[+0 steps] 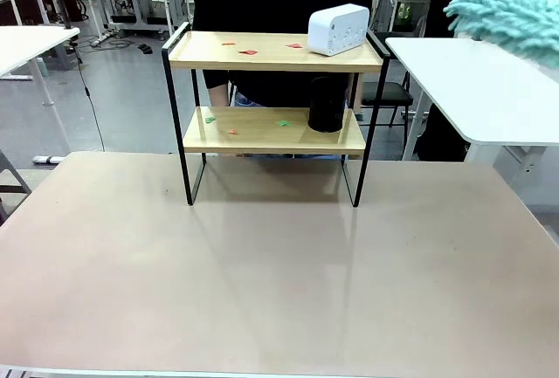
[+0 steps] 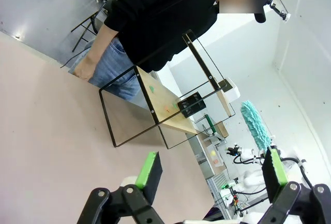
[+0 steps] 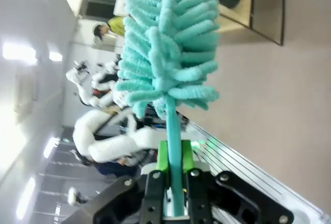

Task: Clean the shelf.
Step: Pick up the Duster from the human, then clean the specific tier of the Shelf with the Duster once objects are removed.

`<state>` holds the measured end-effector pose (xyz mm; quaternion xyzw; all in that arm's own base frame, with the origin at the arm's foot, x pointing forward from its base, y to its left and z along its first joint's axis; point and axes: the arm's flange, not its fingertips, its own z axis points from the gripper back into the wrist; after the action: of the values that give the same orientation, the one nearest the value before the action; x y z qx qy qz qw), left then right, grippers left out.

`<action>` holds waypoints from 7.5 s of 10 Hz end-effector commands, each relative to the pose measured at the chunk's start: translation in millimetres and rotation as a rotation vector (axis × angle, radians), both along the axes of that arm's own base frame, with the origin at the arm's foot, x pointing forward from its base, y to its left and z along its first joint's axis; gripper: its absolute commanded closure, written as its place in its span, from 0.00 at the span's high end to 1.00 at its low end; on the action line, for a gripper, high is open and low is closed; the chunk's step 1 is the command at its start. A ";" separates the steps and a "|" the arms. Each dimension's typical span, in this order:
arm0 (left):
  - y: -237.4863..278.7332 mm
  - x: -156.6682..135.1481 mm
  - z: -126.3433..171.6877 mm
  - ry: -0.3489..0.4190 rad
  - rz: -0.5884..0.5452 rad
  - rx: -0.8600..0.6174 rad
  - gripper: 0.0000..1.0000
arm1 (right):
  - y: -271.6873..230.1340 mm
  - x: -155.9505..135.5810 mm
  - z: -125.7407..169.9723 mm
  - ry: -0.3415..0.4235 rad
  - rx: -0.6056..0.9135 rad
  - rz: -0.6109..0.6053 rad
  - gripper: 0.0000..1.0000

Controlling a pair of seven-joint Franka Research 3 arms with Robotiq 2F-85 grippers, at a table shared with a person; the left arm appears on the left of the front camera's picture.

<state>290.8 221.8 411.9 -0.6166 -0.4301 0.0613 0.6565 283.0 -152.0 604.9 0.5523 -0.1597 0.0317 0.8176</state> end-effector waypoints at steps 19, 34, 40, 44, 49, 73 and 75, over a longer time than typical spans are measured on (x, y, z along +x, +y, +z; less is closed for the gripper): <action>-4.3 -4.1 0.0 -0.022 -0.007 0.011 1.00 | -2.5 -49.2 -35.7 0.019 -0.144 0.135 0.00; -4.3 -4.1 0.0 -0.022 -0.007 0.011 1.00 | 167.6 24.5 103.1 -0.146 -0.382 0.023 0.12; -4.3 -4.1 0.0 -0.022 -0.007 0.011 1.00 | 290.1 120.7 90.5 -0.145 -0.553 -0.011 0.12; -4.3 -4.1 0.0 -0.022 -0.007 0.011 1.00 | 324.1 153.2 67.6 -0.126 -0.599 -0.052 0.00; -4.3 -4.1 0.0 -0.022 -0.007 0.011 1.00 | 355.1 184.8 47.9 -0.095 -0.632 -0.009 0.00; -4.3 -4.1 0.0 -0.022 -0.007 0.011 1.00 | 243.0 104.6 68.3 -0.057 -0.421 0.624 0.00; -4.3 -4.1 0.0 -0.022 -0.007 0.011 1.00 | 157.7 80.3 68.2 0.064 -0.237 0.524 0.00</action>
<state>291.2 223.5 413.0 -0.6159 -0.4309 0.0602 0.6568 369.0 33.7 677.9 0.4203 0.0295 0.3063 0.8536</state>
